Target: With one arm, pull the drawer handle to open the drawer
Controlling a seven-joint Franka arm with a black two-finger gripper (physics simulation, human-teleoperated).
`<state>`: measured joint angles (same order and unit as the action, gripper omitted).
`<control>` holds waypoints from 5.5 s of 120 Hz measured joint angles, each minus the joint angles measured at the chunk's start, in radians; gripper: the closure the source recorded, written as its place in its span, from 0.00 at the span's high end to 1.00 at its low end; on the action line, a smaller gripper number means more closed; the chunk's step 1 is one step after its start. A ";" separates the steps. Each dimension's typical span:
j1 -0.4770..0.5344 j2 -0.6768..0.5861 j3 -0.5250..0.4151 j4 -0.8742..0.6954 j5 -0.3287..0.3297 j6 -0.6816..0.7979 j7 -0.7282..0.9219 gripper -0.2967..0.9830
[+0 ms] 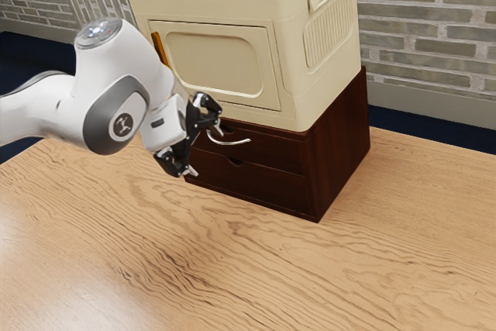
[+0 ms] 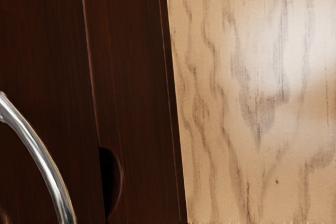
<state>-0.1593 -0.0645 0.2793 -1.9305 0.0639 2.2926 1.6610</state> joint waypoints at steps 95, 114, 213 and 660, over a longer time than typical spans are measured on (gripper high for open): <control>-0.003 0.044 0.014 0.016 -0.015 0.010 0.033 0.75; -0.001 0.045 0.017 0.016 -0.020 0.012 0.035 0.75; 0.005 0.044 0.019 0.025 -0.046 0.022 0.039 0.49; 0.001 -0.359 0.052 -0.282 -0.111 -0.159 -0.061 0.18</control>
<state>-0.1584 -0.4237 0.3315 -2.2128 -0.0473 2.1340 1.6001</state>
